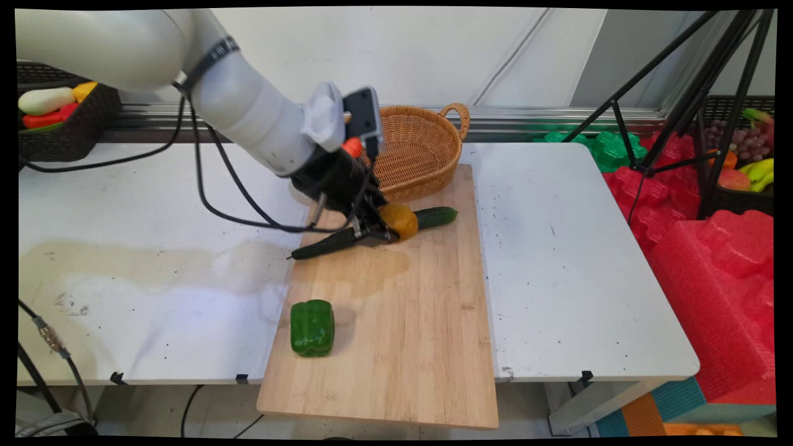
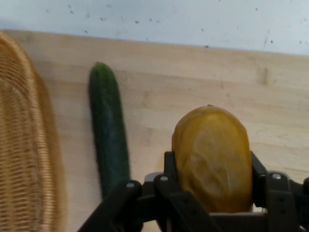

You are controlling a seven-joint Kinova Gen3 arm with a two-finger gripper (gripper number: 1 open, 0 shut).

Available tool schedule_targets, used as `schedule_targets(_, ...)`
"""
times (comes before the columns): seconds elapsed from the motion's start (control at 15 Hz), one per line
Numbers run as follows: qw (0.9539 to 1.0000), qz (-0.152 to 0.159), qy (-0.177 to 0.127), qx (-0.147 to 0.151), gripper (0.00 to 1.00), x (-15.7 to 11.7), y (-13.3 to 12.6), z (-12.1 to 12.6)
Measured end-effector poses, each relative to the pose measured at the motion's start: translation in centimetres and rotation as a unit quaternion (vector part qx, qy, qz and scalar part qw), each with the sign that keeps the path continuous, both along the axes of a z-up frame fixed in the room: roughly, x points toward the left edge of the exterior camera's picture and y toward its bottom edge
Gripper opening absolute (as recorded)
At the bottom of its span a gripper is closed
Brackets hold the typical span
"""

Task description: Place the picked object on the cutting board

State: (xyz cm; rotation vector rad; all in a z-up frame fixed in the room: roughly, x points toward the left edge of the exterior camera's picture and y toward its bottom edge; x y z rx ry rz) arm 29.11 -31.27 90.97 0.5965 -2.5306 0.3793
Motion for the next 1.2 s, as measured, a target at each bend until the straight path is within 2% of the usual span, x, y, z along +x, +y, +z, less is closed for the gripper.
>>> schedule_targets(0.6,0.9988,0.005,-0.024,0.043,0.00,-3.1,-0.6,-5.3)
schedule_targets(1.2,0.9978,0.003,-0.029,0.060,0.00,-5.0,-1.6,-8.7)
